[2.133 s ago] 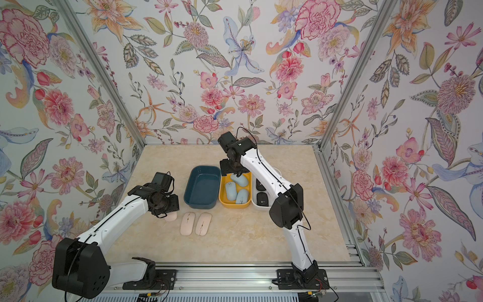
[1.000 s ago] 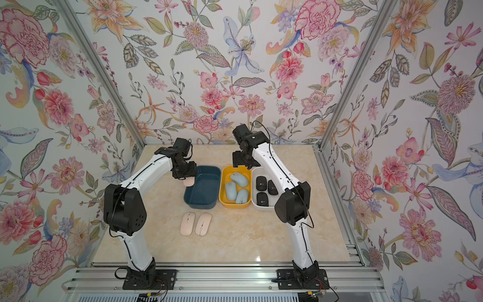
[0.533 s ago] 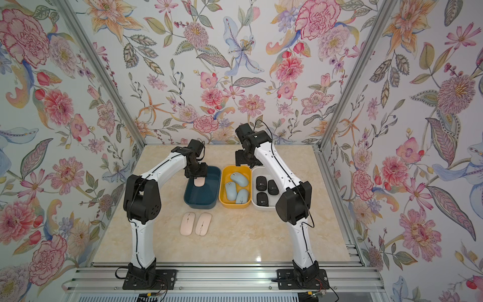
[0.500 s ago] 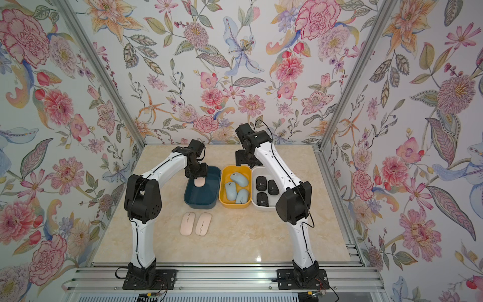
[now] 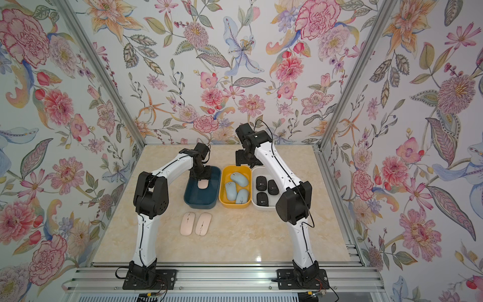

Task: Place the mice by color into the storage box
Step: Place the mouse in the storage box.

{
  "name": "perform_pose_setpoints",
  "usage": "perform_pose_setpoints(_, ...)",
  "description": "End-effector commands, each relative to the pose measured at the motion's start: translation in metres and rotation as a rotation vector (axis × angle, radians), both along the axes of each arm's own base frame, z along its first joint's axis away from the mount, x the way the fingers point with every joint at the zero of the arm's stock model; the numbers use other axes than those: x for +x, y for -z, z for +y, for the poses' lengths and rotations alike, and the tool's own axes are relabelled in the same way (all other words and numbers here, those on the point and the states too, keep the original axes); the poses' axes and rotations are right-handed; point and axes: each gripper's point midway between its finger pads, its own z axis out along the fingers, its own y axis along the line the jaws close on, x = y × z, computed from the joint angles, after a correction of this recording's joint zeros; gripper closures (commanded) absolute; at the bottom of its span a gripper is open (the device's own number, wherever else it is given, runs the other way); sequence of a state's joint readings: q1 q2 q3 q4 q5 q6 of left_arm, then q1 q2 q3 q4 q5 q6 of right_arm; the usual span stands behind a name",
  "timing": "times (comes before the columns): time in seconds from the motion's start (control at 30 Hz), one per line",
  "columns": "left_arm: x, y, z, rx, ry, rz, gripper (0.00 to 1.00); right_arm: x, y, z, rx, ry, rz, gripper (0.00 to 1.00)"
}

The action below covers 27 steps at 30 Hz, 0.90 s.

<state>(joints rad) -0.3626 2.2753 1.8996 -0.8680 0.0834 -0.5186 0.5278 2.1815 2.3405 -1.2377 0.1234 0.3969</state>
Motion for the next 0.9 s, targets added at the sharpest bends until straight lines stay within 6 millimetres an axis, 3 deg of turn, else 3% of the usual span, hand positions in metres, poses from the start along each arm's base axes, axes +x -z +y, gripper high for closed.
perform_pose_setpoints(0.0,0.005,0.004,-0.008,0.004,0.033,-0.004,0.38,-0.008,-0.012,-0.008,-0.004,0.007,-0.011,0.19)
perform_pose_setpoints(0.5,0.008,0.028,-0.01,0.017,0.044,0.032,0.36,-0.01,-0.013,-0.011,-0.008,0.011,-0.012,0.19)
perform_pose_setpoints(0.87,0.011,0.02,-0.012,0.009,0.059,0.016,0.26,-0.009,-0.018,-0.011,-0.004,0.011,-0.025,0.18)
